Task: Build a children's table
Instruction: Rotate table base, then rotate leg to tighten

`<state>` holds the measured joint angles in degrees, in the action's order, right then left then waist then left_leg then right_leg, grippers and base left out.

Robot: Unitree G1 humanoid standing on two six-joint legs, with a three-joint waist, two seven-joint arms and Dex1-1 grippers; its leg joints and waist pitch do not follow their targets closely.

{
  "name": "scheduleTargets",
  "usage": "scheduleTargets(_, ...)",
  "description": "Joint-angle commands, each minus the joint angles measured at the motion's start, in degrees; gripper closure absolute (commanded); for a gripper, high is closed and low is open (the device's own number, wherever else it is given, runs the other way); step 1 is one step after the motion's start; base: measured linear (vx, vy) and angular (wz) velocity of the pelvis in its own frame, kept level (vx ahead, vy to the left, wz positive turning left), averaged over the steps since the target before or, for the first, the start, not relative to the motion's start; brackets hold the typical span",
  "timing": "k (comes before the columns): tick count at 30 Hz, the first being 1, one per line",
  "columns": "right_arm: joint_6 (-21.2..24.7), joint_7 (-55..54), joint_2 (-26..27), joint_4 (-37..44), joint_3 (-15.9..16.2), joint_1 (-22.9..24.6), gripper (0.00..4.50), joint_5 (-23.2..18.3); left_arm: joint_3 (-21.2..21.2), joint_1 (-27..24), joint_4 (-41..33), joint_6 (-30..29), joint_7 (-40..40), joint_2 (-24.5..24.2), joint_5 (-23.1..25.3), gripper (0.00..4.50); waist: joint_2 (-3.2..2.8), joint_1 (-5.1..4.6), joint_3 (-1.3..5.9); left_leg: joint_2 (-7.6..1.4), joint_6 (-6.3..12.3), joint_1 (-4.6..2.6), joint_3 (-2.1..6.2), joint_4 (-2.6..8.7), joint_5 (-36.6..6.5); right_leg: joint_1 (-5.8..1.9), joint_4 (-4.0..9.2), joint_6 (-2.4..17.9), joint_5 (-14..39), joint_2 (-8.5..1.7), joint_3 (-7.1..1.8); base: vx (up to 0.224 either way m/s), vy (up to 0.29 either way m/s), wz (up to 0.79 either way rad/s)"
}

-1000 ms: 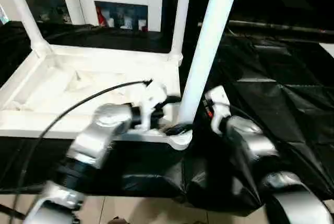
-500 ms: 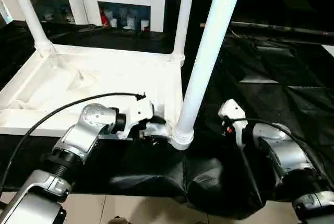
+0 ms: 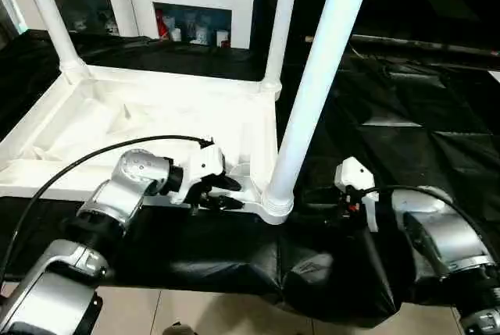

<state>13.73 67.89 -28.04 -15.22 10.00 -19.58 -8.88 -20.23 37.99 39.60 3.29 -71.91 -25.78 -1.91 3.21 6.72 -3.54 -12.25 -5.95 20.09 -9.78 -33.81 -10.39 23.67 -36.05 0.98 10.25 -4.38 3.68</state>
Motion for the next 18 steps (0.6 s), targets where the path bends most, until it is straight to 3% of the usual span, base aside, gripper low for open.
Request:
scheduleTargets(1, 0.9, 0.3, -1.0, 1.6, 0.3, 0.6, 1.25, -0.3, -0.4, 1.8, 2.0, 1.5, 0.2, 0.2, 1.2, 2.97, -0.56, 0.41, 4.07, -0.71, 1.36, 0.06, -0.06, 3.83, -11.9, -3.57, 4.47, 10.8, 11.3, -3.35, -2.45, 0.0, 0.0, 0.0)
scheduleTargets(15, 2.0, -0.5, -0.9, 3.2, 0.6, 1.2, 1.25, -0.5, -0.9, 3.7, 7.9, 4.7, -0.2, 0.2, 4.3, 3.84, -0.52, 0.49, 3.76, -0.85, 0.35, -0.1, 0.26, 4.2, -15.1, -3.4, 5.24, 8.8, 18.8, -3.65, -2.4, 0.0, 0.0, 0.0)
scheduleTargets(18, 1.7, -1.7, -0.2, 2.7, 0.1, 0.9, 1.25, -0.6, 0.4, 3.7, 7.3, 1.3, 1.2, 0.8, 3.4, 4.13, -0.53, 0.49, 3.73, -0.88, 0.24, -0.13, 0.27, 4.23, -15.1, -3.35, 5.21, 9.1, 18.8, -3.68, -2.38, 0.0, 0.0, 0.0)
